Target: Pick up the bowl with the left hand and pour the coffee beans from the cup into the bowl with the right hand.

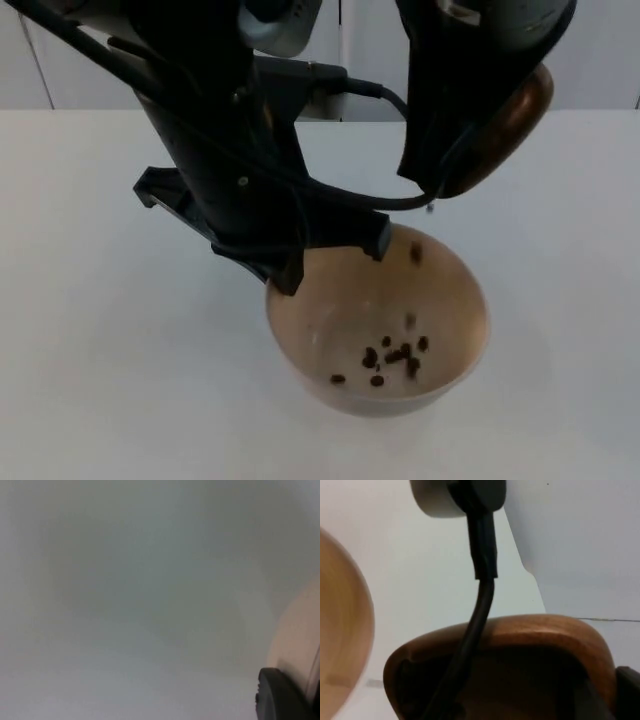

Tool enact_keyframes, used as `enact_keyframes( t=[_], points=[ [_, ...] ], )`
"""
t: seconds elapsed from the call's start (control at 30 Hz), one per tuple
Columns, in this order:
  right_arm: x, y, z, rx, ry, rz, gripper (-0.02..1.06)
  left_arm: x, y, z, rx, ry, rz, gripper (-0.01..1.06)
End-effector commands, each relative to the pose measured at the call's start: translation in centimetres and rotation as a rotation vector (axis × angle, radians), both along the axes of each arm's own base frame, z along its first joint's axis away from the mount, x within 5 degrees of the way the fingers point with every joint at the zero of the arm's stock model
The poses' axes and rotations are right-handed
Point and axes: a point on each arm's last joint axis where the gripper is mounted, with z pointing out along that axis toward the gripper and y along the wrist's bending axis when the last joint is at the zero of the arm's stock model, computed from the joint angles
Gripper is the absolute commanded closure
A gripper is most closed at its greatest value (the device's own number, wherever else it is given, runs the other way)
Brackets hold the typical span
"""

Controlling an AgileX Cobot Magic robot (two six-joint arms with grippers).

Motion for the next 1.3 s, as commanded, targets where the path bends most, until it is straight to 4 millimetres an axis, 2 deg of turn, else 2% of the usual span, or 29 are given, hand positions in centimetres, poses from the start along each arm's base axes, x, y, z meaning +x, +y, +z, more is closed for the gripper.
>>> enact_keyframes(
  t=[0.0, 0.33, 0.5, 0.73, 1.27],
  points=[
    [-0.1, 0.8, 0.2, 0.03, -0.033, 0.051, 1.04, -0.1, -0.5, 0.5, -0.028, -0.016, 0.002, 1.05],
    [0.0, 0.9, -0.1, 0.02, -0.036, 0.053, 1.04, -0.1, -0.5, 0.5, -0.029, -0.018, 0.002, 1.05],
    [0.9, 0.7, -1.0, 0.021, -0.024, 0.011, 1.04, -0.1, -0.5, 0.5, -0.029, -0.018, 0.002, 1.05],
    [1.1, 1.1, -2.2, 0.045, -0.009, -0.023, 1.04, -0.1, -0.5, 0.5, -0.03, -0.02, 0.002, 1.05],
    [1.3, 0.7, -2.0, 0.068, 0.003, -0.048, 1.04, -0.1, -0.5, 0.5, -0.029, -0.019, 0.002, 1.05]
  ],
)
